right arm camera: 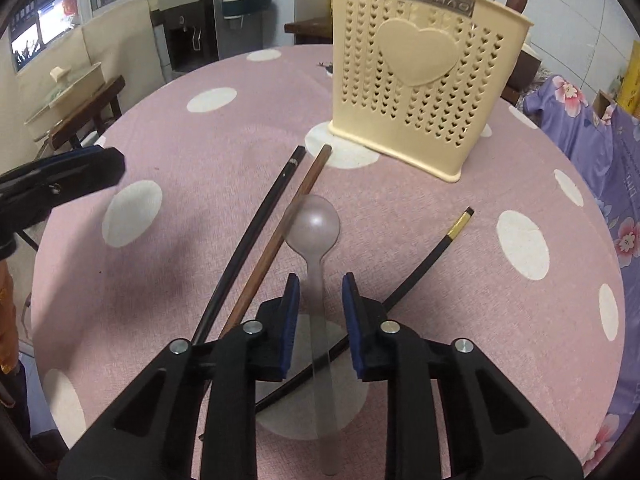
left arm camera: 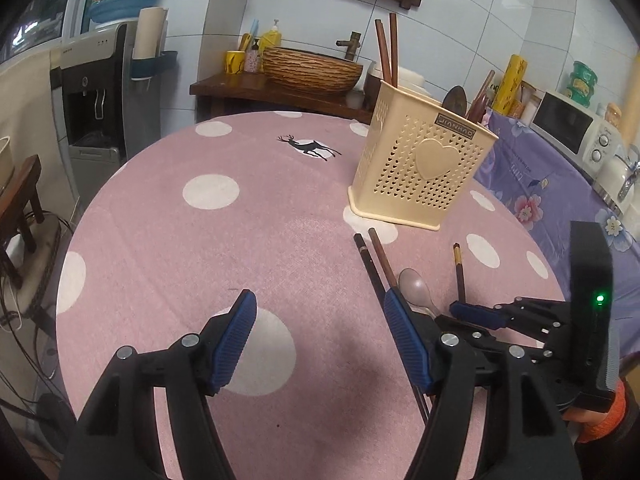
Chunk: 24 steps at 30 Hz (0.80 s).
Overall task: Organize utensils
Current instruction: 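Grasp the clear plastic spoon by its handle with the right tool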
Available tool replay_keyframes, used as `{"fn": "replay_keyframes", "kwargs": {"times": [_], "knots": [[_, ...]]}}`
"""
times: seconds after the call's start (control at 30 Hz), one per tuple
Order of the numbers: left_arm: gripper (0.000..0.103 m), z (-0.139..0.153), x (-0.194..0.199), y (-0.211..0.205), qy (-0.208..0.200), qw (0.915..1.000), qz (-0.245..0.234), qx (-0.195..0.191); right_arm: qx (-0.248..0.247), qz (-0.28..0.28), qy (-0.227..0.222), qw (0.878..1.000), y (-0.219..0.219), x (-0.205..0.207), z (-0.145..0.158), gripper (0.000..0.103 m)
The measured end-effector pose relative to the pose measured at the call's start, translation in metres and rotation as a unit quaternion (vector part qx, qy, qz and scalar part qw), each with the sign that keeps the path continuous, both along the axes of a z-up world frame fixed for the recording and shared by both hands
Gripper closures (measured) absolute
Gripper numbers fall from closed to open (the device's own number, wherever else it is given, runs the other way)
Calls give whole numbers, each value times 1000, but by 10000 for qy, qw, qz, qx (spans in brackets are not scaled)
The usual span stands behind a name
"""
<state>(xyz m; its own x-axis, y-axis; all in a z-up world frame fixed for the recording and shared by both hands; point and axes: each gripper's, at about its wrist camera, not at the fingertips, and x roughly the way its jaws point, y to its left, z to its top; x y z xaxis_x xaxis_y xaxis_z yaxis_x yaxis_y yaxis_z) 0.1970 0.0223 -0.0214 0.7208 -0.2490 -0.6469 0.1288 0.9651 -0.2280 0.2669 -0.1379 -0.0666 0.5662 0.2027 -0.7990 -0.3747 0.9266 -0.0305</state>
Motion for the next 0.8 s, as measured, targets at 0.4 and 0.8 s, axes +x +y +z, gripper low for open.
{"fn": "replay_keyframes", "kwargs": {"times": [0.4,0.8], "knots": [[37,-10,-4,-7,148,9999,-62,-18,441,-202,-40,9988,-10,-4,-1,95],[38,-25,-2,-27,343,9990,-273,113,788,-2051,-52,9755,-102,-43,-3,95]]}}
